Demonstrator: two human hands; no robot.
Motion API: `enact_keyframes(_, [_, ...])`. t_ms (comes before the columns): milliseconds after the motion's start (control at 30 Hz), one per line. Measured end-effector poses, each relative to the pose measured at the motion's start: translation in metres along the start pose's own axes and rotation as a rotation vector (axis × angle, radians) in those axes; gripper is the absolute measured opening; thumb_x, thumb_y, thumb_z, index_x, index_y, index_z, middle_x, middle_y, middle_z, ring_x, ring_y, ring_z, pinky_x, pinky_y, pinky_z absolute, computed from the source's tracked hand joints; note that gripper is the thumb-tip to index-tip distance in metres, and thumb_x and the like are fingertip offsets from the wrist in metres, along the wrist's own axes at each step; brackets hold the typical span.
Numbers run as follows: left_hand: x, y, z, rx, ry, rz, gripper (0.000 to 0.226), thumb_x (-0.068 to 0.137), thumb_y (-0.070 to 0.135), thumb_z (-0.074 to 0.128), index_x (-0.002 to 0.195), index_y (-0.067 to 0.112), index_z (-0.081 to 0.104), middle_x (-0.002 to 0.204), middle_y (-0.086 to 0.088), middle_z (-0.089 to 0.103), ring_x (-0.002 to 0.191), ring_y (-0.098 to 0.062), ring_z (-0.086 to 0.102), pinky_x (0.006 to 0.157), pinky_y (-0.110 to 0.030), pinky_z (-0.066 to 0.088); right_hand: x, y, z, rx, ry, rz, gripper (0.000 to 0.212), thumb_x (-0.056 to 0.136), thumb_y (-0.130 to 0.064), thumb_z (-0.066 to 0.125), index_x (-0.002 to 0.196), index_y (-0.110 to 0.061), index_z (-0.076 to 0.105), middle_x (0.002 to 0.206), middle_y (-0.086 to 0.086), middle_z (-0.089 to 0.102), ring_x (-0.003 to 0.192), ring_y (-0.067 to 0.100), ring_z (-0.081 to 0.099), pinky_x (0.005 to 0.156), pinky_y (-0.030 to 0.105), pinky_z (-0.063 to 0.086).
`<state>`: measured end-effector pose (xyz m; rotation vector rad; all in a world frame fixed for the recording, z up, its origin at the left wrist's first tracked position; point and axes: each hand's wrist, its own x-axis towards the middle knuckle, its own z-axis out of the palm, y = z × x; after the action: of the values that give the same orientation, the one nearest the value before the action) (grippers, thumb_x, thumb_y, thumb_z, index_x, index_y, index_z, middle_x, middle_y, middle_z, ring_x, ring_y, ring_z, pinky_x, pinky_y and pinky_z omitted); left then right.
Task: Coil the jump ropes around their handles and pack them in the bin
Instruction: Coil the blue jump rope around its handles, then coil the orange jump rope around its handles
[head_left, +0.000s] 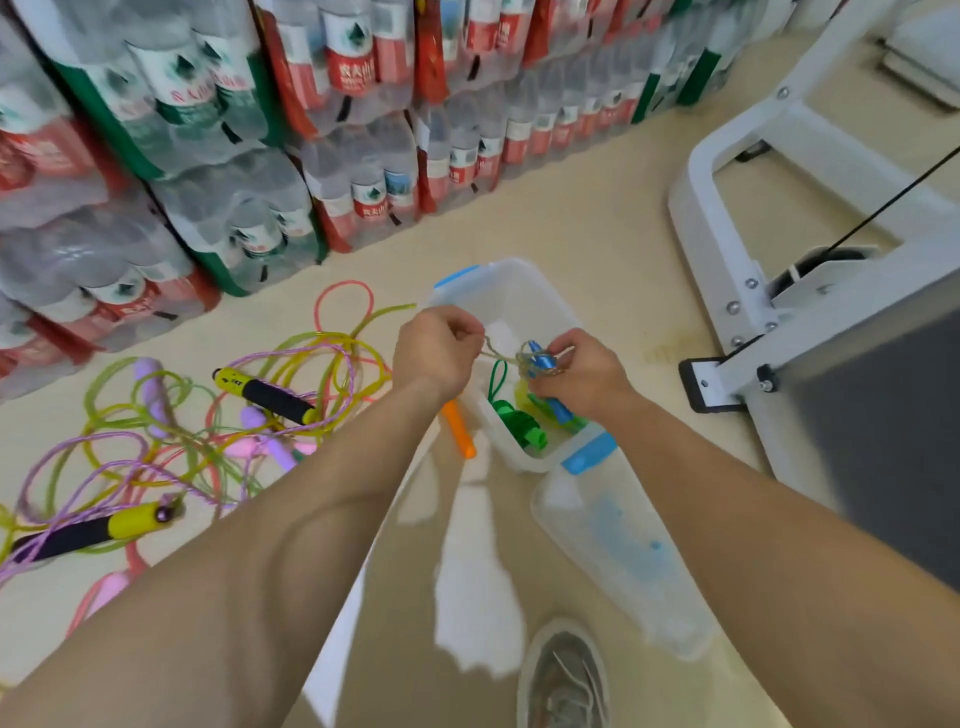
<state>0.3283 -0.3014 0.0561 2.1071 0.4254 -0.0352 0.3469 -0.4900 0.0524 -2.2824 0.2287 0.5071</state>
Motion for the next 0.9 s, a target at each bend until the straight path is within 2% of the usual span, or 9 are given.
enact_keyframes(100, [0.011, -0.006, 0.02, 0.322, -0.004, 0.111, 0.012, 0.088, 0.027, 0.062, 0.09, 0.03, 0.073, 0.093, 0.007, 0.074, 0.091, -0.022, 0.066, 0.081, -0.034, 0.054, 0.028, 0.01, 0.016, -0.3, -0.046, -0.052, 0.042, 0.075, -0.023, 0.082, 0.11, -0.02, 0.059, 0.104, 0.004, 0.065, 0.093, 0.024, 0.063, 0.074, 0.031, 0.051])
enact_keyframes(167, [0.017, -0.01, 0.032, 0.474, -0.019, 0.177, 0.017, 0.089, 0.028, 0.06, 0.098, 0.032, 0.074, 0.099, 0.004, 0.074, 0.099, -0.026, 0.064, 0.084, -0.036, 0.051, 0.038, 0.017, 0.023, -0.51, -0.097, -0.059, 0.039, 0.078, -0.028, 0.079, 0.113, -0.02, 0.062, 0.106, 0.004, 0.065, 0.096, 0.026, 0.063, 0.076, 0.034, 0.053])
enact_keyframes(300, [0.023, -0.016, 0.046, 0.533, -0.108, 0.192, 0.029, 0.092, 0.022, 0.055, 0.115, 0.033, 0.07, 0.109, 0.001, 0.071, 0.111, -0.027, 0.057, 0.088, -0.035, 0.046, 0.043, 0.023, 0.03, -0.731, -0.169, -0.044, 0.036, 0.081, -0.034, 0.073, 0.109, -0.014, 0.065, 0.104, 0.006, 0.065, 0.095, 0.027, 0.065, 0.077, 0.038, 0.057])
enact_keyframes(367, [0.019, -0.02, 0.042, 0.465, -0.124, 0.153, 0.031, 0.092, 0.023, 0.054, 0.118, 0.032, 0.069, 0.113, 0.003, 0.071, 0.114, -0.025, 0.057, 0.092, -0.038, 0.049, 0.039, 0.02, 0.027, -0.73, -0.14, -0.062, 0.037, 0.082, -0.039, 0.07, 0.109, -0.014, 0.063, 0.108, 0.007, 0.062, 0.101, 0.03, 0.063, 0.079, 0.038, 0.055])
enact_keyframes(433, [0.012, -0.021, 0.03, 0.394, -0.122, 0.132, 0.03, 0.092, 0.023, 0.055, 0.117, 0.028, 0.07, 0.116, 0.003, 0.071, 0.113, -0.024, 0.06, 0.093, -0.039, 0.051, 0.032, 0.012, 0.021, -0.697, -0.116, -0.065, 0.042, 0.086, -0.04, 0.067, 0.119, -0.013, 0.062, 0.117, 0.009, 0.06, 0.107, 0.03, 0.061, 0.085, 0.041, 0.055])
enact_keyframes(567, [-0.015, -0.021, -0.01, 0.38, -0.075, 0.16, 0.029, 0.093, 0.02, 0.054, 0.117, 0.023, 0.071, 0.12, 0.0, 0.07, 0.114, -0.024, 0.06, 0.095, -0.036, 0.049, 0.003, -0.013, 0.012, -0.623, -0.119, -0.079, 0.034, 0.094, -0.033, 0.061, 0.121, -0.014, 0.062, 0.122, 0.007, 0.061, 0.11, 0.027, 0.059, 0.092, 0.041, 0.053])
enact_keyframes(733, [-0.072, -0.039, -0.067, 0.356, -0.118, 0.016, 0.024, 0.092, 0.022, 0.058, 0.112, 0.021, 0.071, 0.113, -0.002, 0.073, 0.109, -0.026, 0.065, 0.091, -0.031, 0.048, -0.059, -0.054, 0.027, -0.478, -0.141, -0.165, 0.034, 0.093, -0.032, 0.06, 0.123, -0.019, 0.064, 0.125, 0.005, 0.063, 0.115, 0.025, 0.058, 0.095, 0.036, 0.05])
enact_keyframes(800, [-0.103, -0.053, -0.09, 0.384, -0.147, -0.095, 0.023, 0.094, 0.024, 0.058, 0.112, 0.021, 0.071, 0.114, -0.005, 0.072, 0.112, -0.026, 0.064, 0.091, -0.029, 0.047, -0.088, -0.068, 0.046, -0.413, -0.166, -0.194, 0.032, 0.088, -0.032, 0.063, 0.119, -0.023, 0.066, 0.121, 0.005, 0.067, 0.114, 0.026, 0.061, 0.097, 0.037, 0.051])
enact_keyframes(900, [-0.149, -0.087, -0.121, 0.414, -0.187, -0.22, 0.021, 0.092, 0.026, 0.058, 0.109, 0.021, 0.071, 0.116, -0.006, 0.071, 0.113, -0.026, 0.064, 0.091, -0.029, 0.048, -0.13, -0.084, 0.083, -0.374, -0.276, -0.239, 0.02, 0.084, -0.031, 0.066, 0.103, -0.027, 0.067, 0.104, 0.004, 0.073, 0.099, 0.025, 0.069, 0.09, 0.038, 0.055])
